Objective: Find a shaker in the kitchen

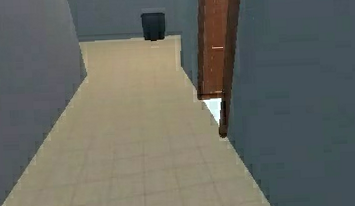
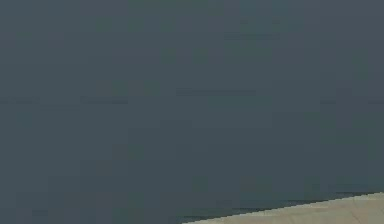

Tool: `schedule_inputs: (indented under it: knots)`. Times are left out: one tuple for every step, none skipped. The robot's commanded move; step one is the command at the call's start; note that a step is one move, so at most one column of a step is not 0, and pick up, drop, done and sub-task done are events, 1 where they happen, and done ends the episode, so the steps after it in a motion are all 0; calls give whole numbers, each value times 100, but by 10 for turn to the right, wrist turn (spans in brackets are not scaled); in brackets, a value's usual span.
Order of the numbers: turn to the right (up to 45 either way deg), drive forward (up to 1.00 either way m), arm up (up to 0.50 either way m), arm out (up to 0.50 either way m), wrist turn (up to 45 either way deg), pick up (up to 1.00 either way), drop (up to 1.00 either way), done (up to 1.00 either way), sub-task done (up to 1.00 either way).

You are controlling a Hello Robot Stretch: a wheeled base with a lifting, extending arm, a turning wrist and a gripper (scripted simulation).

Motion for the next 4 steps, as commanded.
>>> schedule_inputs:
  knots:
    - [0,100,0,0,0,0,0,0,0]
    - [-30,0,0,0,0,0,0,0,0]
    - [-60,0,0,0,0,0,0,0,0]
    - [0,100,0,0,0,0,0,0,0]
